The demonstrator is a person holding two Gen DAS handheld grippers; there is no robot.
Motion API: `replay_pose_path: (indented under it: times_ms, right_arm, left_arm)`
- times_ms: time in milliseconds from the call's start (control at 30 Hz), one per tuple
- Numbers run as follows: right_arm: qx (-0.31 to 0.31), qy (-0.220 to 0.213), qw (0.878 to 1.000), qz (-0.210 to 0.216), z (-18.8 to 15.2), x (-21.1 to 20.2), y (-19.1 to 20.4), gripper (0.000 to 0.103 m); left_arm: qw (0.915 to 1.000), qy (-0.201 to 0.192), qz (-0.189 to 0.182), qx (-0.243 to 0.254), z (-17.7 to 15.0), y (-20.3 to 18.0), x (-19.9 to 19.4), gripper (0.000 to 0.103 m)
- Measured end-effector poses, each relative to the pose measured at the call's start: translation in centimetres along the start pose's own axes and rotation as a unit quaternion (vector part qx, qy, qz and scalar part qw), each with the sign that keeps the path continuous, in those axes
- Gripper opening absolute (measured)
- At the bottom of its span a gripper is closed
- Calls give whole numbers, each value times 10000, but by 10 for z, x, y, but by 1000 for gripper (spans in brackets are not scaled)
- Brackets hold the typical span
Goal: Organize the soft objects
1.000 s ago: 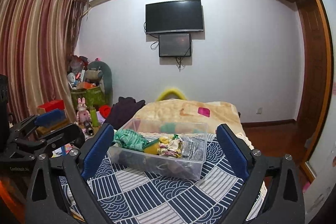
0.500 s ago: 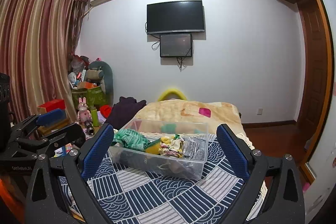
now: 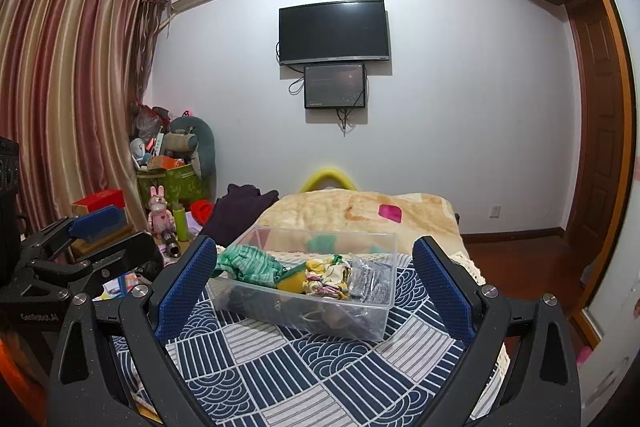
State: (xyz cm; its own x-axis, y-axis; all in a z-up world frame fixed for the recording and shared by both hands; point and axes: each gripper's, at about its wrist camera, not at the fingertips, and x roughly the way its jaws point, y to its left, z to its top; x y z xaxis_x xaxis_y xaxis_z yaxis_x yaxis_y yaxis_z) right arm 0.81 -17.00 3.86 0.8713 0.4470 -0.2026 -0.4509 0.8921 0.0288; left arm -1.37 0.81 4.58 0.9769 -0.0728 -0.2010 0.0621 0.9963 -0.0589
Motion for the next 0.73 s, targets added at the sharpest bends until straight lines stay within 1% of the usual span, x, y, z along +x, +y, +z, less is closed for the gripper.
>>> replay_pose_path:
  times_ms: [600,733]
  right_arm:
    - [-10,103,9999,-26,-2,1,2,98]
    - [-8,113,9999,-34,-2,1,2,99]
  left_arm:
    - [9999,26,-138,10,-2,-6,-1,103]
    - [9999,50,-123,-37,-1,-5,0,103]
